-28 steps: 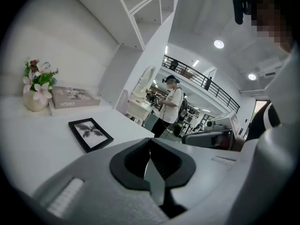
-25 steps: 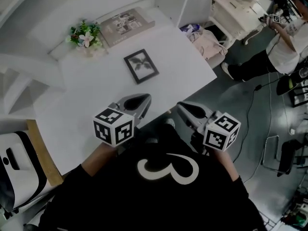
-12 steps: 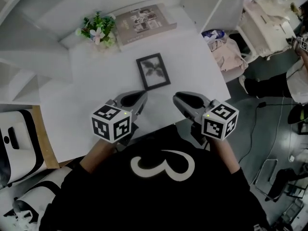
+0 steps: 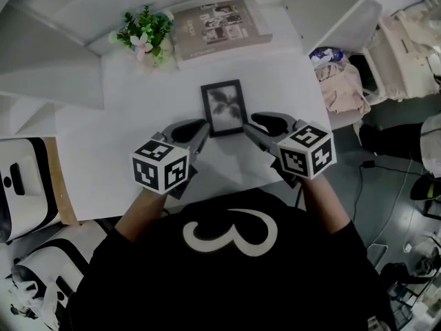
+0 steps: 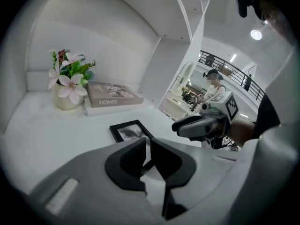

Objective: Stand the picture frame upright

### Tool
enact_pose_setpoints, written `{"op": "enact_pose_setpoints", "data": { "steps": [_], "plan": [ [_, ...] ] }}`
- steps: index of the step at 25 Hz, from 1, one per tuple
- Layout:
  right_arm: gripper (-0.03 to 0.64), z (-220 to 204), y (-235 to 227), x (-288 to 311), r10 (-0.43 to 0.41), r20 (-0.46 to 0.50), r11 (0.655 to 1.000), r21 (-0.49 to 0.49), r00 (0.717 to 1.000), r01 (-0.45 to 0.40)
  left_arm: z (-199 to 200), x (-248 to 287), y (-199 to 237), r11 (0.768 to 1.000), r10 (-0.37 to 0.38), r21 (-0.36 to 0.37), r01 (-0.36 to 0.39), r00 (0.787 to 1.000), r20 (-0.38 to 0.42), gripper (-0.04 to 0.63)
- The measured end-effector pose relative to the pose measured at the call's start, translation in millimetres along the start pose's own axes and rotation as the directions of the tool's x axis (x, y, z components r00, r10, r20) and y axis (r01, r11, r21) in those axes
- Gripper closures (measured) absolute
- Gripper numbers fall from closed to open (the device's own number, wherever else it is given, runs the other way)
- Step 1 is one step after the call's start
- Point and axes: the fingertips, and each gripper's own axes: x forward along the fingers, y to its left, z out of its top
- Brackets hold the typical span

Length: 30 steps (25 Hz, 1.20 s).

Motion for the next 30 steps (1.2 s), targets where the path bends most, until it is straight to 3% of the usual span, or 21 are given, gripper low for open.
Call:
{"op": "enact_pose_setpoints", "data": {
  "steps": [4, 6, 7, 20, 30],
  "plan": [
    [0.474, 1.5, -24.3, 19.8, -0.006, -0.063, 0.999, -0.049, 0.998, 0.003, -2.7, 21.7, 13.1, 1.0, 0.02, 0.008, -0.019, 0.999, -0.035, 0.566],
    [0.474, 0.6, -32.9, 29.9, 0.0, -0.089, 0.998, -0.057, 0.996, -0.005, -6.6, 31.7, 19.5, 1.0, 0.029, 0.005, -0.029, 0.997, -0.066, 0.479],
    [0.473, -0.3, -36.7, 34.7, -0.001, -0.104, 0.998, -0.066, 0.995, -0.006, -8.7, 36.2, 22.9, 0.999, 0.037, 0.004, -0.037, 0.996, -0.081, 0.471],
    [0.44, -15.2, -65.6, 74.1, -0.022, -0.244, 0.984, -0.179, 0.97, -0.023, -29.7, 71.3, 57.1, 0.985, 0.167, 0.082, -0.153, 0.965, -0.2, 0.442],
    [0.44, -21.3, -66.6, 79.4, -0.023, -0.29, 0.973, -0.225, 0.957, -0.045, -33.3, 74.6, 61.6, 0.985, 0.17, 0.06, -0.161, 0.961, -0.216, 0.439]
  ]
}}
